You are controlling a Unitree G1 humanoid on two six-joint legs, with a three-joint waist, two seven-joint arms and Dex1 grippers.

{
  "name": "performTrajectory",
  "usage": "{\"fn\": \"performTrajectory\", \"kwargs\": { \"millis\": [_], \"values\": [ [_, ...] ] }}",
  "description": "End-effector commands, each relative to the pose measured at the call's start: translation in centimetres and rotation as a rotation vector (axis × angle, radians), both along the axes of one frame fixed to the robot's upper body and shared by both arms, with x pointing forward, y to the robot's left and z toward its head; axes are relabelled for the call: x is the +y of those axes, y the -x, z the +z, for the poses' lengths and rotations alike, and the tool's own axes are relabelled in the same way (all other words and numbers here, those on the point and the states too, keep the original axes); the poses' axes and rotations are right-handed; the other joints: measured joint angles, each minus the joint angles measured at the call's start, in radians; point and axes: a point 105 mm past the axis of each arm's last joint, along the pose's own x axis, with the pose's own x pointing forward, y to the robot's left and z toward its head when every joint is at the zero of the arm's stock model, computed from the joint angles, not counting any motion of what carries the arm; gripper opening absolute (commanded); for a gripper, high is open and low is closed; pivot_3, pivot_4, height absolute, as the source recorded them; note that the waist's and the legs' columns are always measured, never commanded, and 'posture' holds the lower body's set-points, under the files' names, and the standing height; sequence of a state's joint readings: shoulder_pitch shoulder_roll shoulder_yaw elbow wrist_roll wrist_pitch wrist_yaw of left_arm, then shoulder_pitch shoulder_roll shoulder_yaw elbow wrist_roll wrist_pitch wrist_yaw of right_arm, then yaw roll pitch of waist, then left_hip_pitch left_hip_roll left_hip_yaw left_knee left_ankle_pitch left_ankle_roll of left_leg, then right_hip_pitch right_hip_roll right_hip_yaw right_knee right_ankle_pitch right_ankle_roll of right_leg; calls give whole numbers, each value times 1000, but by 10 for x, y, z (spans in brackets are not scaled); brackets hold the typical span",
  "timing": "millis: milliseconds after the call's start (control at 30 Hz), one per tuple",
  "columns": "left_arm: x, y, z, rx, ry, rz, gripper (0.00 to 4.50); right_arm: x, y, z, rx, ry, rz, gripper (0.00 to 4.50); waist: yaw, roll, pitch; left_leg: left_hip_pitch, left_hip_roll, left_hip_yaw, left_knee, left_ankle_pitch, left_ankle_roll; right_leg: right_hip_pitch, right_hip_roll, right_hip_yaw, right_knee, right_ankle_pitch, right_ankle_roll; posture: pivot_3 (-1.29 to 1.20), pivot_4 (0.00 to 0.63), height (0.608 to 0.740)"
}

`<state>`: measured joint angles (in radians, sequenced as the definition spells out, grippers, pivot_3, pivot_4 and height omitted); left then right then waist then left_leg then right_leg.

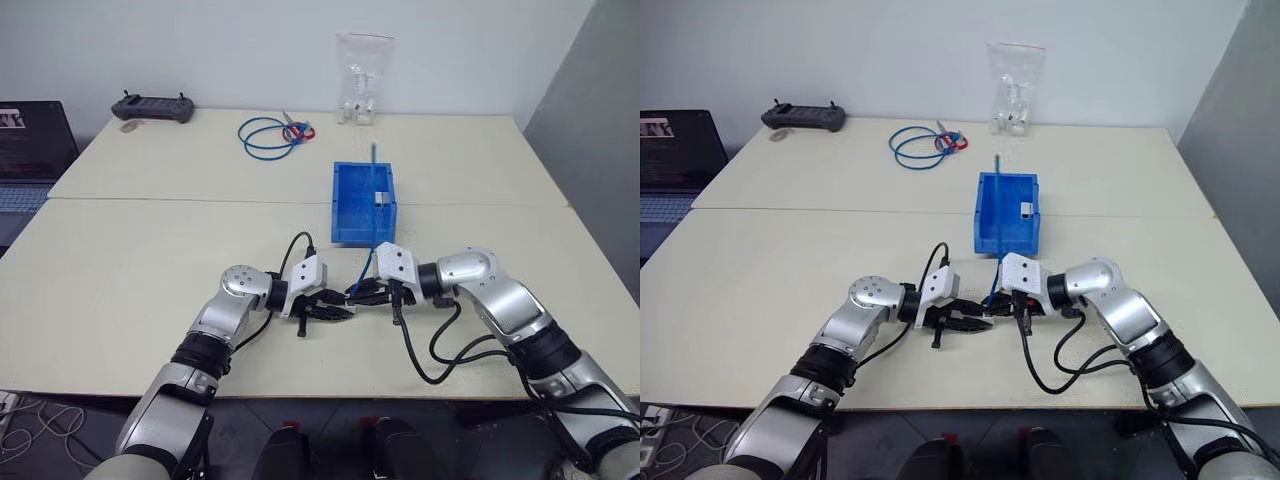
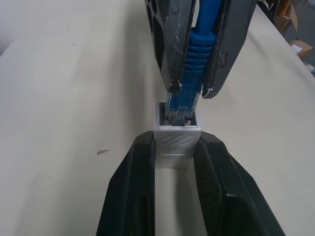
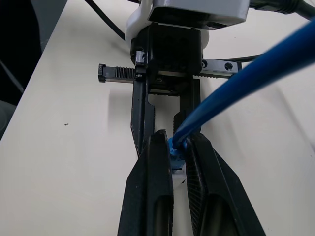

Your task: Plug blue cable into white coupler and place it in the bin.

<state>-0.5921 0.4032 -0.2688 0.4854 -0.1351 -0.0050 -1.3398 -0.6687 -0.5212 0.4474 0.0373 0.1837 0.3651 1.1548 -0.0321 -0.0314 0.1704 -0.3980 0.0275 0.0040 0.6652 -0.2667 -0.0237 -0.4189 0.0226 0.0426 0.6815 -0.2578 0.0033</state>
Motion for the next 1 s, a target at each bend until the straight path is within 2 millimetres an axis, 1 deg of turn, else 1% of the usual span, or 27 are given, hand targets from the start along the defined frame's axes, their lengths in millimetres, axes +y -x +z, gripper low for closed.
{"fn": "performTrajectory", "kwargs": {
  "millis": [33, 100, 133, 267, 400, 500, 600, 633, 700, 733, 767, 800, 867, 900, 933, 967, 1000],
  "values": [
    [0, 0, 10, -37, 24, 1, 751, 5, 5, -10, 218, 37, -5, 108, -1, 0, 0, 0, 0, 0, 0, 0, 0, 0, 0, 0, 0, 0, 0, 0, 150, 740],
    [-1, -1, 12, -43, 31, 8, 751, 8, 6, -9, 271, 35, -5, 108, 1, 0, 0, 0, 1, 0, 0, 0, 0, 0, -2, 0, 0, 1, -1, 0, 150, 740],
    [-1, -1, 13, -45, 34, 12, 751, 7, 6, -12, 276, 44, -4, 108, 1, 0, 0, 0, 1, -1, 0, 0, 0, 0, -2, 0, 0, 1, -1, 0, 150, 740],
    [4, -1, 13, -54, 32, 34, 751, -5, 11, -41, 217, 137, 13, 108, 1, 0, 0, 0, 0, -1, 0, 0, 0, 0, -2, -1, 0, 0, -2, 0, 150, 740],
    [6, 1, 12, -53, 29, 43, 751, -9, 21, -57, 207, 164, 27, 108, 0, 1, -1, 0, 0, -1, 0, 0, 0, 0, -2, -1, 0, 0, -1, 0, 150, 740],
    [6, 1, 11, -52, 28, 44, 751, -9, 24, -68, 196, 178, 30, 108, 0, 1, -5, 1, 0, -1, 0, 0, 0, 1, -2, -1, 0, 0, -1, 0, 150, 740],
    [5, 1, 11, -52, 26, 42, 751, -9, 22, -76, 203, 178, 0, 108, -1, 1, -5, 6, 0, -1, -1, 0, 0, 6, -2, -1, -1, -1, 0, 0, 150, 740],
    [4, 0, 12, -52, 26, 40, 751, -9, 21, -78, 214, 172, -17, 108, -2, 1, -5, 9, 1, -1, -1, 0, 0, 9, -1, -1, -1, -3, 3, 0, 150, 740],
    [4, 0, 13, -38, 32, 35, 751, -9, 18, -78, 222, 164, -37, 108, -5, 1, -5, 15, 1, 0, -2, 0, 0, 13, -1, 0, -1, -3, 3, 0, 150, 740],
    [4, 0, 14, -28, 39, 33, 1311, -9, 16, -77, 224, 155, -50, 108, -7, 1, -6, 16, 1, 0, -3, 0, 0, 14, -1, 0, -1, -4, 2, 0, 150, 740],
    [4, 1, 15, -21, 41, 29, 1624, -9, 14, -75, 225, 145, -62, 108, -7, 1, -9, 16, 2, 0, -3, 0, 0, 14, 0, 0, -1, -4, 2, 0, 150, 740],
    [5, 1, 15, -18, 41, 27, 1754, -9, 12, -73, 226, 135, -73, 108, -7, 1, -10, 17, 2, 0, -3, 0, 0, 14, 0, 0, -1, -4, 2, 0, 150, 740],
    [5, 1, 16, -17, 39, 26, 2207, -9, 10, -71, 228, 126, -83, 108, -8, 4, -14, 17, 2, 0, -3, 0, 0, 14, 1, 0, -1, -4, 1, 0, 150, 740],
    [7, 3, 15, -16, 34, 25, 2428, -9, 9, -67, 237, 96, -104, 108, -8, 4, -15, 18, 2, 0, -3, 0, 0, 14, 2, 0, -1, -4, 1, 0, 150, 740],
    [8, 4, 14, -16, 31, 26, 2471, -8, 7, -61, 250, 64, -125, 108, -9, 5, -16, 18, 2, 0, -3, 0, 0, 14, 2, 0, -1, -4, 1, 0, 150, 740],
    [10, 5, 15, -16, 30, 32, 2757, -7, 4, -53, 261, 22, -150, 108, -9, 5, -16, 18, 2, 0, -3, 0, 0, 14, 2, 1, -1, -4, 1, 0, 150, 740],
    [12, 5, 16, -17, 30, 38, 2920, -6, 3, -47, 269, -4, -165, 108, -9, 5, -16, 17, 2, 0, -3, 0, 0, 14, 2, 1, -1, -4, 1, 0, 150, 740]
  ]
}}
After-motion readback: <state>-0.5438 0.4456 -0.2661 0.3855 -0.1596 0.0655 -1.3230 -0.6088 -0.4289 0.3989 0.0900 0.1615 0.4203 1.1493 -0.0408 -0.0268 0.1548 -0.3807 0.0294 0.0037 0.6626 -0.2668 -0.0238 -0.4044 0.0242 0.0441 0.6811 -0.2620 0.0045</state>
